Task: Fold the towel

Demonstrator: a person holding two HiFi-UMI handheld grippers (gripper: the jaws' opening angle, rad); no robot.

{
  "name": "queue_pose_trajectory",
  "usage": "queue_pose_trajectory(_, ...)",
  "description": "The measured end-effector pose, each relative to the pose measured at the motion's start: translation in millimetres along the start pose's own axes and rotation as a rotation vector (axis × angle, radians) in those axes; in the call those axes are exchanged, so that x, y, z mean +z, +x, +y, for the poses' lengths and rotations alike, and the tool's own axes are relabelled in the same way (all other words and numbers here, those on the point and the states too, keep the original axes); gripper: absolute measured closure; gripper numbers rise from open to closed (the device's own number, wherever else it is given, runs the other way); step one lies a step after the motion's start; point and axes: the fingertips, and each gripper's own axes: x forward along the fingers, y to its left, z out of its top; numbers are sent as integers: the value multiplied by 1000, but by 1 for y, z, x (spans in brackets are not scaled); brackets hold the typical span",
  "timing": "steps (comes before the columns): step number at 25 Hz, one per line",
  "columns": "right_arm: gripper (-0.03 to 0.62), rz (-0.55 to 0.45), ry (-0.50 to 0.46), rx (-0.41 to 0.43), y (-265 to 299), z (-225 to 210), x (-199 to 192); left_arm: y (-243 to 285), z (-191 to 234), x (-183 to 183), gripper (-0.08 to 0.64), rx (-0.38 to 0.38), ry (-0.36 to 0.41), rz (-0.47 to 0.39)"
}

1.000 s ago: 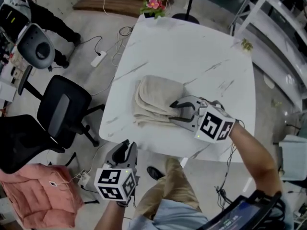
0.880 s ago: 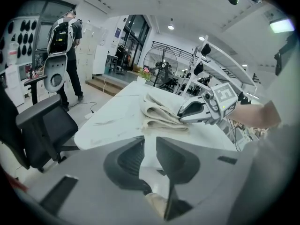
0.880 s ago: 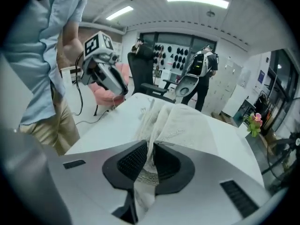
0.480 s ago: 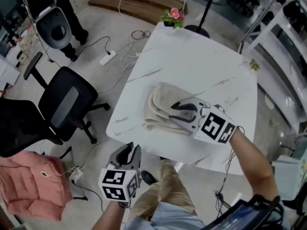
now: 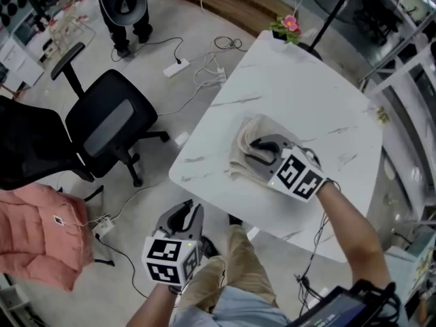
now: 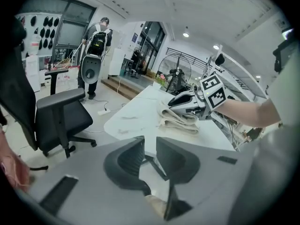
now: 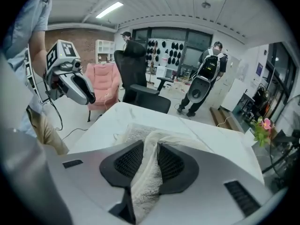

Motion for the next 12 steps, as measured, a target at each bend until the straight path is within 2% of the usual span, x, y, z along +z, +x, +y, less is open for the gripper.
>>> queue_pose_trajectory(4,486,4,25,0,-1,-5,-1,-3,5,-3,480,9,-5,0)
queue_pose_trajectory(6,517,-1,28,12,-4,-4,-1,-2,4,-3,480,9,-2,-4)
queue_pose_trajectory(12,532,-132,4,2,-35,6,32,-3,-2,-1,480,-5,2,-7)
